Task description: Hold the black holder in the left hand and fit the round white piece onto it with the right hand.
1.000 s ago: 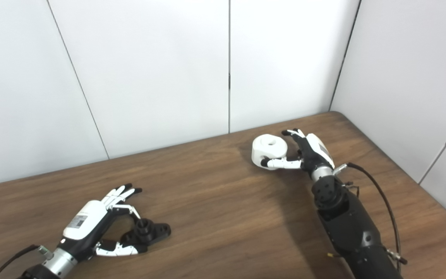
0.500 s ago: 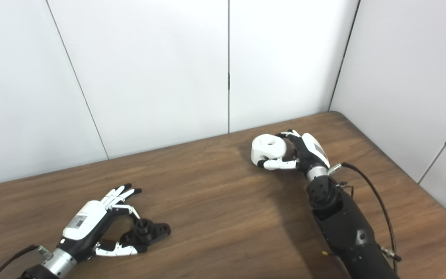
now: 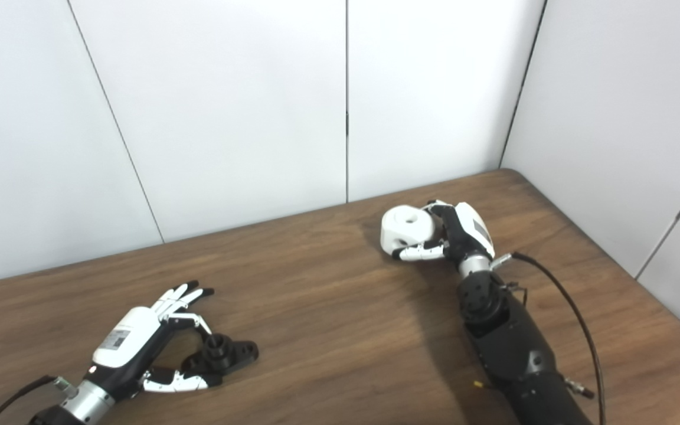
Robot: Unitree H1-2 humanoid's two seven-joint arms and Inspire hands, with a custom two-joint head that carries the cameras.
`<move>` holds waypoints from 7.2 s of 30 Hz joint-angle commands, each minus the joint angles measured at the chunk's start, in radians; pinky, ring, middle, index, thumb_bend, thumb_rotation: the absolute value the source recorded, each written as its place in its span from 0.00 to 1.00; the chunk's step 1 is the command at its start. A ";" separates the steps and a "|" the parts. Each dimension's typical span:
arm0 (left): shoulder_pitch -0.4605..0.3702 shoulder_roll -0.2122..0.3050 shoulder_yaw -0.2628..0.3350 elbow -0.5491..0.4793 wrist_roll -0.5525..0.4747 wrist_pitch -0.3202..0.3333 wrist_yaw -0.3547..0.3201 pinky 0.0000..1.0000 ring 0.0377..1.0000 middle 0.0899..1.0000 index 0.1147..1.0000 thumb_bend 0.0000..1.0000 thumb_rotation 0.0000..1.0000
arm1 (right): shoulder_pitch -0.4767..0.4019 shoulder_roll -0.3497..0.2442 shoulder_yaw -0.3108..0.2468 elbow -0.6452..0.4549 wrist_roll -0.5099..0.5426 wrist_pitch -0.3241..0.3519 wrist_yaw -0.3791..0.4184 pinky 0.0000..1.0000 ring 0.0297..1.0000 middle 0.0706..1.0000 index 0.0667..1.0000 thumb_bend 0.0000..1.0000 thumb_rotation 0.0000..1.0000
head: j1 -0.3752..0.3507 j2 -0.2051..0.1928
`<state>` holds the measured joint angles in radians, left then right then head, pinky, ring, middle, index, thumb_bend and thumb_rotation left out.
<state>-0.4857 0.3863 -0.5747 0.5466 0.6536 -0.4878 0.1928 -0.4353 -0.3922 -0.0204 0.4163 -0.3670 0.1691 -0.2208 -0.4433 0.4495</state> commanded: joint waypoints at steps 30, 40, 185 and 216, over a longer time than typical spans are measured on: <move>0.075 0.028 -0.032 0.024 0.070 0.070 -0.104 1.00 1.00 0.94 0.41 0.53 0.07 | -0.027 0.015 0.105 -0.398 0.025 0.226 0.262 0.80 0.80 0.74 0.44 0.52 0.13 | 0.217 0.077; 0.063 -0.005 -0.040 -0.016 0.083 0.147 -0.143 1.00 1.00 0.94 0.41 0.53 0.06 | -0.053 0.002 0.188 -0.556 -0.004 0.299 0.451 0.77 0.79 0.73 0.44 0.52 0.13 | 0.352 0.120; 0.040 -0.036 -0.048 -0.085 0.070 0.244 -0.205 1.00 1.00 0.95 0.41 0.53 0.07 | -0.077 0.084 0.342 -0.597 -0.096 0.252 0.679 0.58 0.76 0.86 0.93 0.88 0.22 | 0.496 0.215; 0.035 -0.022 -0.029 -0.079 0.064 0.231 -0.207 1.00 1.00 0.95 0.41 0.53 0.07 | 0.021 -0.008 0.063 -0.620 0.032 0.148 0.496 0.49 0.65 0.81 0.73 0.74 0.00 | 0.489 0.215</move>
<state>-0.4831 0.3383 -0.5705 0.4210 0.6555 -0.2929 0.0772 -0.3944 -0.4119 0.0633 -0.2042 -0.3389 0.3805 0.3363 0.0445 0.6642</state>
